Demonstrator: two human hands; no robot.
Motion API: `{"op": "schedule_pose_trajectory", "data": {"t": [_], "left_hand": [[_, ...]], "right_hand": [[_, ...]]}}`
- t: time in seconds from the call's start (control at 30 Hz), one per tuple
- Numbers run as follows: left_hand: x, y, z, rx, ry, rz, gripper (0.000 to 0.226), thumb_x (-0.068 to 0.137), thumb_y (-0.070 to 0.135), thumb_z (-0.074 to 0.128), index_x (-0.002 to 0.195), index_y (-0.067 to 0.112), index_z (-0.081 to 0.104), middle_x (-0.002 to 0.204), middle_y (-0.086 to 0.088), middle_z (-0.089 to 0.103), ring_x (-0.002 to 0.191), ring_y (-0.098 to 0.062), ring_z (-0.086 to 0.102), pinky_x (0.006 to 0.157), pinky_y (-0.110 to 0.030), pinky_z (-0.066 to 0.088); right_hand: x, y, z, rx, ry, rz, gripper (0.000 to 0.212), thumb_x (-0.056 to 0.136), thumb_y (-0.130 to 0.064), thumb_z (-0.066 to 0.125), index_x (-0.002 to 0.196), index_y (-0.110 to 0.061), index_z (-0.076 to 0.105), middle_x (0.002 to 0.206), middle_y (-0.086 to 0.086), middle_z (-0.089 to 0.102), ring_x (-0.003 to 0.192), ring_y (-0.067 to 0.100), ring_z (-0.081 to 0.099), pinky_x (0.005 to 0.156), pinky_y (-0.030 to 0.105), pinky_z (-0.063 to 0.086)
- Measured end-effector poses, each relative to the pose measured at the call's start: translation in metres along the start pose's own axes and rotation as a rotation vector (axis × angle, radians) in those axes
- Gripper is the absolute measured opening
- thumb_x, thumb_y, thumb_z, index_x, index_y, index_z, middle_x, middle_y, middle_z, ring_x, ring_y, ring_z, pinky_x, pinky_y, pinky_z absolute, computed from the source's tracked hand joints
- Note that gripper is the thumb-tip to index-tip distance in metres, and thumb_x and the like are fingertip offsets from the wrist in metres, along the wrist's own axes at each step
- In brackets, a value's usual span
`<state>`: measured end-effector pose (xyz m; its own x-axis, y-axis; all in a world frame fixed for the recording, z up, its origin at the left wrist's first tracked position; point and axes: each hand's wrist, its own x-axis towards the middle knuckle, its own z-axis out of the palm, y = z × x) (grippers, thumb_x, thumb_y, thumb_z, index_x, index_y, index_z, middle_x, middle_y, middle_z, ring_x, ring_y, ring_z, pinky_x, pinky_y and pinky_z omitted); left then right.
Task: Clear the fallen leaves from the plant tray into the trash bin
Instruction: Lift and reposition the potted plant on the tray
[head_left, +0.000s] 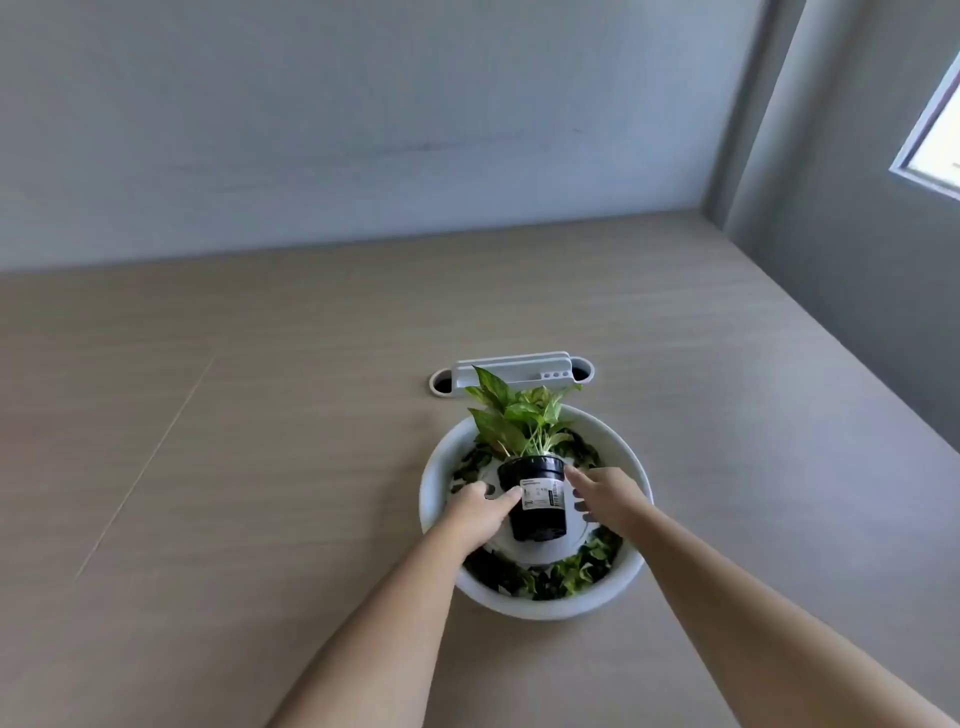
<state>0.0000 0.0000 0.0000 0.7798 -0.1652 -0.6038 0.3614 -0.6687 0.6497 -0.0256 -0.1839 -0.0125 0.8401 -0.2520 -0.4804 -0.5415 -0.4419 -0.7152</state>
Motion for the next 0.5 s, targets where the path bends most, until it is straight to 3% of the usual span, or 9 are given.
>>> {"op": "schedule_pose_trajectory", "data": {"t": [0.07,0.13,0.23,0.3,0.37,0.43,0.5], "left_hand": [[0.007,0.000,0.005,-0.058,-0.009,0.004,0.058,0.088,0.054,0.054,0.126,0.010,0.054,0.118,-0.002,0.060,0.107,-0.020,0.056,0.097,-0.032,0.046],[0.008,0.001,0.006,-0.100,0.000,0.006,0.052,0.086,0.051,0.058,0.118,0.010,0.057,0.107,-0.001,0.059,0.099,-0.020,0.056,0.086,-0.029,0.045],[0.010,0.001,0.007,-0.115,0.029,0.020,0.053,0.085,0.047,0.062,0.119,0.008,0.058,0.114,-0.004,0.063,0.106,-0.023,0.059,0.084,-0.030,0.046],[0.008,0.006,0.004,-0.144,0.039,0.047,0.051,0.083,0.047,0.064,0.120,0.012,0.060,0.118,-0.003,0.066,0.108,-0.024,0.061,0.092,-0.034,0.050],[0.004,0.011,0.000,-0.151,0.063,0.079,0.051,0.082,0.048,0.065,0.121,0.016,0.060,0.119,-0.002,0.066,0.110,-0.023,0.061,0.099,-0.039,0.050],[0.002,0.016,-0.004,-0.153,0.114,0.126,0.053,0.080,0.047,0.067,0.123,0.017,0.059,0.120,-0.003,0.065,0.112,-0.024,0.060,0.099,-0.040,0.050],[0.000,0.021,-0.006,-0.178,0.161,0.165,0.053,0.079,0.042,0.070,0.125,0.019,0.058,0.121,-0.003,0.065,0.112,-0.025,0.060,0.097,-0.039,0.050]], "right_hand": [[0.004,0.001,0.005,0.057,-0.047,0.023,0.045,0.091,-0.042,0.051,0.105,-0.002,0.066,0.093,0.012,0.070,0.083,0.025,0.068,0.088,0.043,0.056],[0.002,0.000,0.007,0.024,-0.076,0.008,0.043,0.089,-0.043,0.054,0.096,-0.004,0.070,0.089,0.011,0.072,0.076,0.022,0.069,0.086,0.043,0.058],[0.005,-0.002,0.009,-0.022,-0.050,-0.049,0.046,0.085,-0.045,0.058,0.091,-0.001,0.070,0.076,0.009,0.069,0.070,0.020,0.068,0.083,0.043,0.059],[0.004,-0.007,0.005,-0.002,-0.021,-0.085,0.045,0.085,-0.043,0.060,0.092,0.000,0.069,0.078,0.009,0.068,0.075,0.022,0.069,0.082,0.041,0.059],[-0.001,-0.016,-0.001,0.007,-0.001,-0.123,0.037,0.086,-0.042,0.060,0.095,-0.007,0.069,0.081,0.007,0.068,0.072,0.021,0.065,0.070,0.034,0.058],[-0.004,-0.024,-0.006,0.002,0.026,-0.174,0.034,0.086,-0.041,0.060,0.100,-0.011,0.068,0.073,-0.002,0.063,0.061,0.013,0.056,0.054,0.023,0.045],[-0.004,-0.027,-0.009,0.037,0.051,-0.214,0.032,0.086,-0.035,0.063,0.107,-0.011,0.065,0.075,-0.007,0.062,0.063,0.010,0.055,0.049,0.018,0.039]]}}
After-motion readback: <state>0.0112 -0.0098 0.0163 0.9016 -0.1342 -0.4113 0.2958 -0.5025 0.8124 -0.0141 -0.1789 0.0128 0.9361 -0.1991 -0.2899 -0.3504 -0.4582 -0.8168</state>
